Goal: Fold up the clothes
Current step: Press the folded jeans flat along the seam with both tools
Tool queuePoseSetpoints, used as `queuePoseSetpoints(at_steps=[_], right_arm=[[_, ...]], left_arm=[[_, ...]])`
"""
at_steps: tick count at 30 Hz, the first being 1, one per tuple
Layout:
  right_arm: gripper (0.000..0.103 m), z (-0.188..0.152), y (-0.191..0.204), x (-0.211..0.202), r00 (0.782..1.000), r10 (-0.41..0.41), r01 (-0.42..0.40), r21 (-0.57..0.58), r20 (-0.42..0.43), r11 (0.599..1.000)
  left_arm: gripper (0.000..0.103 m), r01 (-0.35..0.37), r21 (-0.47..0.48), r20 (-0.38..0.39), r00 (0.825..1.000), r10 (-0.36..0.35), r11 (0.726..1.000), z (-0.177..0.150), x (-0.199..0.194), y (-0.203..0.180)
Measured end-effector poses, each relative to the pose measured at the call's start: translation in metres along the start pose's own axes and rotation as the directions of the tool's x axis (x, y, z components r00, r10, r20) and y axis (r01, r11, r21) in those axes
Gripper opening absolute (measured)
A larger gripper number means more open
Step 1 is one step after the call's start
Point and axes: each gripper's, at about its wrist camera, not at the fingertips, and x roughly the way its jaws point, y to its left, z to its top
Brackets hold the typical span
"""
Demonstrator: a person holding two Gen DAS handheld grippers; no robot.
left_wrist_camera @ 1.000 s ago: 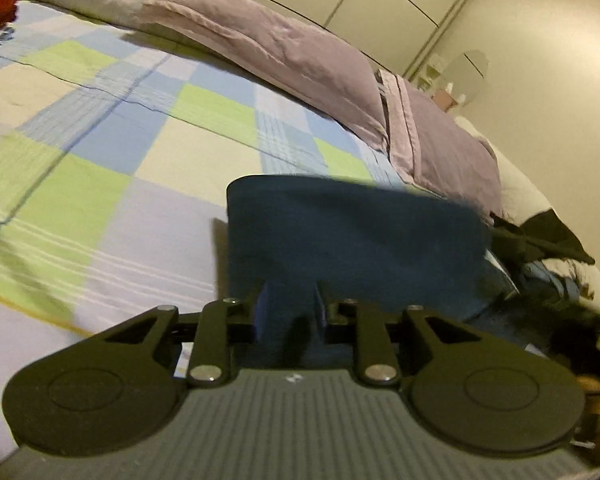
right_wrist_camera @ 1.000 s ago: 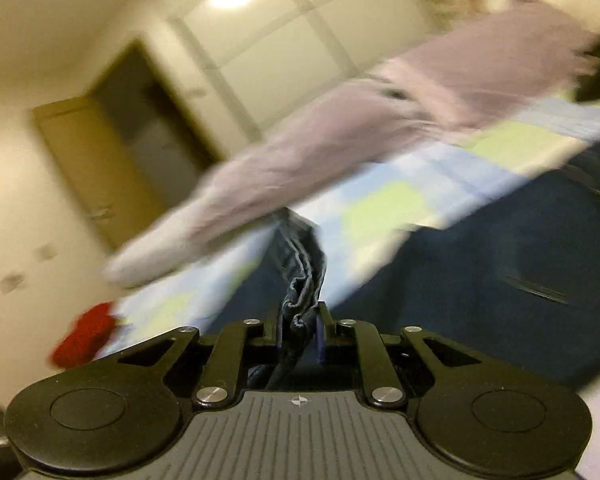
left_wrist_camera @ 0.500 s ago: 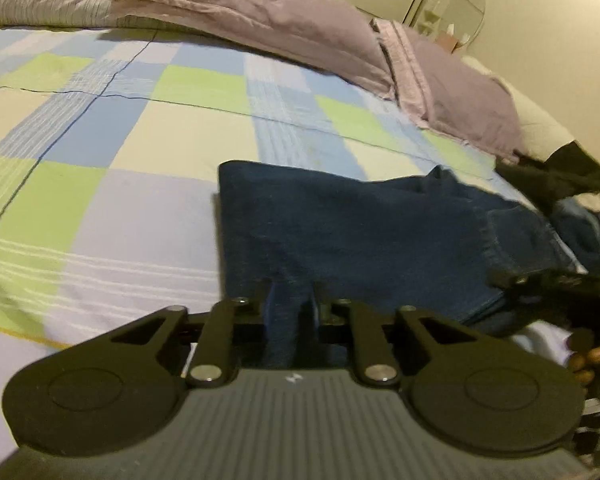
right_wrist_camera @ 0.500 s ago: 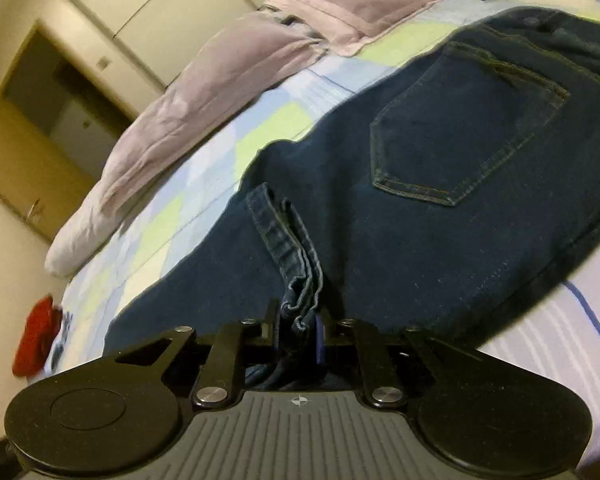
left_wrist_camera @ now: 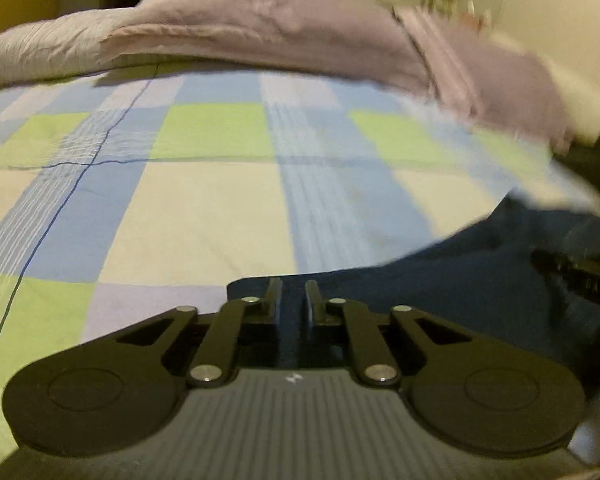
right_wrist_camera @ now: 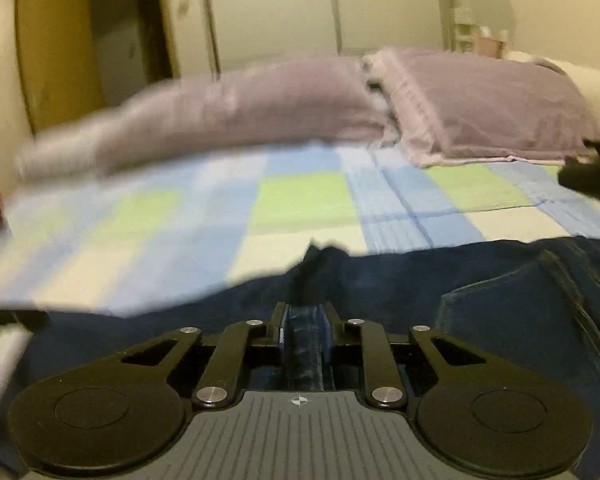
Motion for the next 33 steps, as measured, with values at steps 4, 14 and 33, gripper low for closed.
queuePoseSetpoints(at_steps=[4,14,33], right_arm=[[0.02,-0.021,0.008,0.016,0.999,-0.049,0.047,-0.111,-0.011,0.993],[0.021,-0.02,-0.009,-0.082,0.992,0.106,-0.109,0.06,0.062,0.992],[0.02,-0.088,0.011,-0.09,0.998,0.042,-0.042,0.001,-0.042,0.999]], left_arm=[[0.01,0.001,-0.009,-0.009,1.0,-0.001,1.0,0.001,0.004,0.002],[0.007,0.091,-0.074,0.032,0.996,-0.088,0.993,-0.025,-0.092,-0.008],[0.009,-0.043,-0.086,-0.034,0.999,0.04,0.995,-0.075,-0.098,-0.035]])
